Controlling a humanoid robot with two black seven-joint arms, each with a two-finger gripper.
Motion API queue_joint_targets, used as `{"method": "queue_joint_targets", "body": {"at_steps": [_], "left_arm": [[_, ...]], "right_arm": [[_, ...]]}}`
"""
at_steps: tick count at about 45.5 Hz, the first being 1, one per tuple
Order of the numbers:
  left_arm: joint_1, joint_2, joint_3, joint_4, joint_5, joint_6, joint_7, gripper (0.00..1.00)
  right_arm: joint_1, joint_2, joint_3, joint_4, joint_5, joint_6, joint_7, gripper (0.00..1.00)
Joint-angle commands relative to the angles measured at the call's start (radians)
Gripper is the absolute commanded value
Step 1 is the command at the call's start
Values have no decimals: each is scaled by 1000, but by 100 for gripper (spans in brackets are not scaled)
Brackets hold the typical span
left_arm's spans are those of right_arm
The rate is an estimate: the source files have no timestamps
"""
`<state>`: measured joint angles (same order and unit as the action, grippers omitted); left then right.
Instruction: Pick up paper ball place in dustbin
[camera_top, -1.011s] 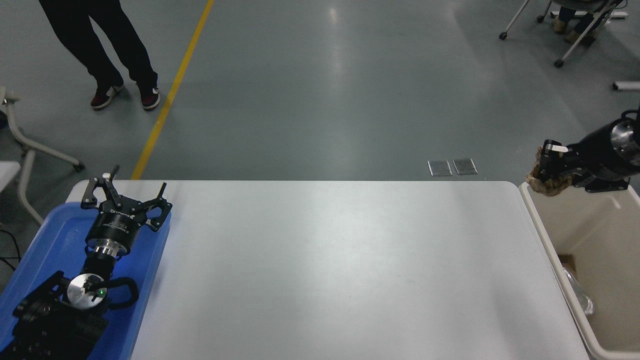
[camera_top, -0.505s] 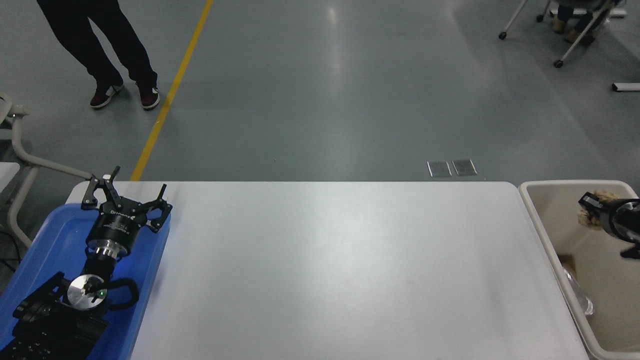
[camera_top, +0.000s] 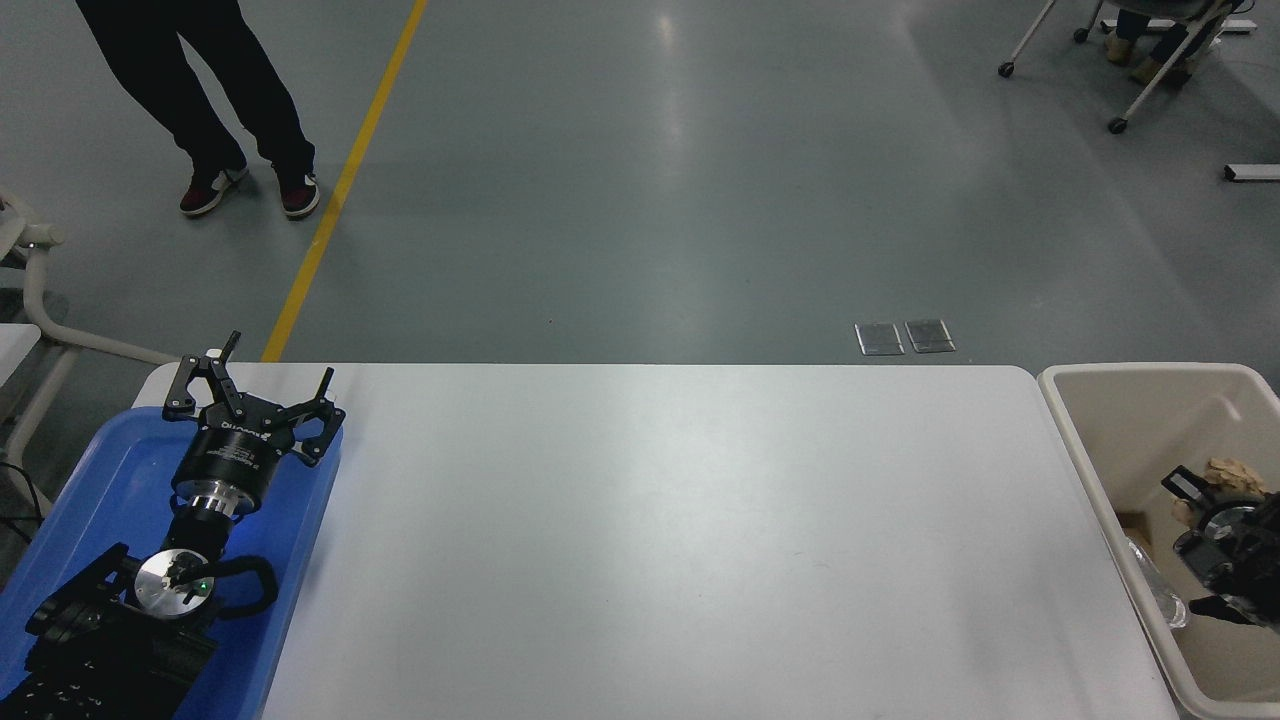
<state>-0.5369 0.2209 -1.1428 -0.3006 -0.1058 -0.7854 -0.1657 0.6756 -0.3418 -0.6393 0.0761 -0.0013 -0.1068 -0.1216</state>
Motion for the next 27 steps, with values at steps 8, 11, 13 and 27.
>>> {"method": "queue_joint_targets", "body": {"at_steps": [8,11,13,27], "left_arm": [[0,0,0,0,0,0,0,99],[0,0,0,0,0,0,0,99],[0,0,0,0,0,0,0,99],[0,0,2,0,0,0,0,99]], "right_arm": [[-14,12,21,-15,15,10,-4,100],[-11,12,20,-9,15,10,-3,100],[-8,10,20,-2,14,15,2,100],[163,-129,4,273,-5,78,31,100]]}}
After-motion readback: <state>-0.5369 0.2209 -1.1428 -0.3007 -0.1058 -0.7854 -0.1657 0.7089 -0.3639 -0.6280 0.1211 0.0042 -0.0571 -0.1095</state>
